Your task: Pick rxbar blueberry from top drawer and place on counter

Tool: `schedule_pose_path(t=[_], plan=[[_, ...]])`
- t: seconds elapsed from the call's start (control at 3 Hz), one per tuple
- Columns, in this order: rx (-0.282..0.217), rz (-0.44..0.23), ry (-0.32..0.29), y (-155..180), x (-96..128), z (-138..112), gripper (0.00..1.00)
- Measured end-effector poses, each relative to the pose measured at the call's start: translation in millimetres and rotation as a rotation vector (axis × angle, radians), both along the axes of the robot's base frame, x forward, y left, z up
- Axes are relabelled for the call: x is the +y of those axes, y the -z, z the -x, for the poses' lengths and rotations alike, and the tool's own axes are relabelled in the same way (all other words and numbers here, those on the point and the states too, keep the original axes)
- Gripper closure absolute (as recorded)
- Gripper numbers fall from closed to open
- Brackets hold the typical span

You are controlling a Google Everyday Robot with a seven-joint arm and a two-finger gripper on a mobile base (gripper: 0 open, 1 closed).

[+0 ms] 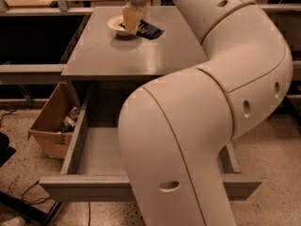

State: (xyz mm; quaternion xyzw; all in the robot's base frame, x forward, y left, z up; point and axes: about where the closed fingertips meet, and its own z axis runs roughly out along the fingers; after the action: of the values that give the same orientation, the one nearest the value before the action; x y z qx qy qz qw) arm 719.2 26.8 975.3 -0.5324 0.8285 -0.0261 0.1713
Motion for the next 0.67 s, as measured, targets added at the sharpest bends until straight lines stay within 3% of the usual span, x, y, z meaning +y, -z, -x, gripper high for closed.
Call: schedule_pose_path(t=[0.33,0.67], plan=[[-0.094,-0.029,0.124,-4.4,-20.2,-32.6,1.0],[-0.055,0.026,0.286,63.7,-51.8,-61.2,1.0]])
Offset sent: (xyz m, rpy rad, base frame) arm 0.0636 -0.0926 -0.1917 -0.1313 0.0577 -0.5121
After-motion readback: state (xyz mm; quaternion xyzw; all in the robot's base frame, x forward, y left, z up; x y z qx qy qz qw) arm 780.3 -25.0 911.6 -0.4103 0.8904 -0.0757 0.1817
